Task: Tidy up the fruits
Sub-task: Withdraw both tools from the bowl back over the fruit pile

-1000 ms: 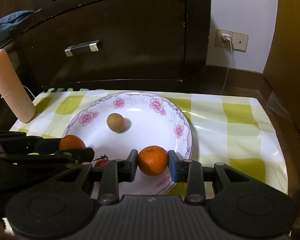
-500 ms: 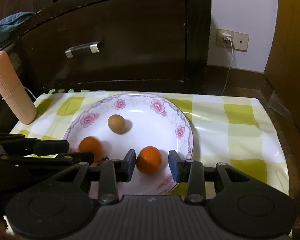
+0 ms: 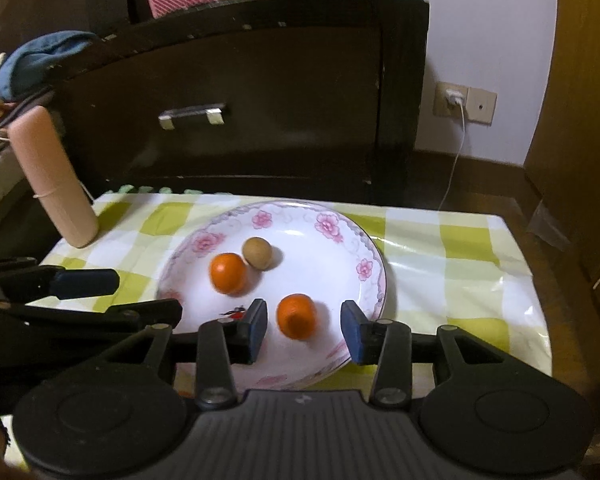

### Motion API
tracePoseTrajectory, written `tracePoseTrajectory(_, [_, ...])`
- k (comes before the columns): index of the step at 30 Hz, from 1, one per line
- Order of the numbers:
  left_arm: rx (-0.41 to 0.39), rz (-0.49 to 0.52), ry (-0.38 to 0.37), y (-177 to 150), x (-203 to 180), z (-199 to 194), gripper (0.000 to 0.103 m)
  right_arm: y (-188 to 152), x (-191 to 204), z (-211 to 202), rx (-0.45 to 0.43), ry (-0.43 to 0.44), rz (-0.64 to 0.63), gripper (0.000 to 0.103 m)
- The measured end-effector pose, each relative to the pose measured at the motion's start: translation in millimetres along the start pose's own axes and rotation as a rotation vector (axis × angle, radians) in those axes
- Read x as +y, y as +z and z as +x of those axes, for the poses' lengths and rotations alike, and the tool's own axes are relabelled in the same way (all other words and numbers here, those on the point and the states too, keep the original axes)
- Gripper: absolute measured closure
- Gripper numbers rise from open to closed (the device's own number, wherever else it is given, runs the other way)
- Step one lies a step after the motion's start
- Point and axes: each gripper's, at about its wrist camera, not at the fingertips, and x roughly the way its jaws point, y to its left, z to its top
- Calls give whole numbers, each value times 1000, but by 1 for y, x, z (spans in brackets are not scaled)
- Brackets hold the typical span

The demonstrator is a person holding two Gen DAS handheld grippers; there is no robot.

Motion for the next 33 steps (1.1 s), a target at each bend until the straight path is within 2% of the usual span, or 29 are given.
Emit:
tracePoseTrajectory(6, [-25,-6,-6,-13,0,-33,38,-10,11,-33,-14,2,5,65])
tracePoseTrajectory(13, [-58,2,20,-30,-3,-65,39,-24,25,-65,-36,-5,-6,65])
tracePoseTrajectory(29, [-56,3,102,-84,13,-114,39,-71,71,-102,-5,40,-6,65])
tracePoseTrajectory(33, [-46,24,144,-96,15,-120,39,-81,81,-102,16,51,-18,65])
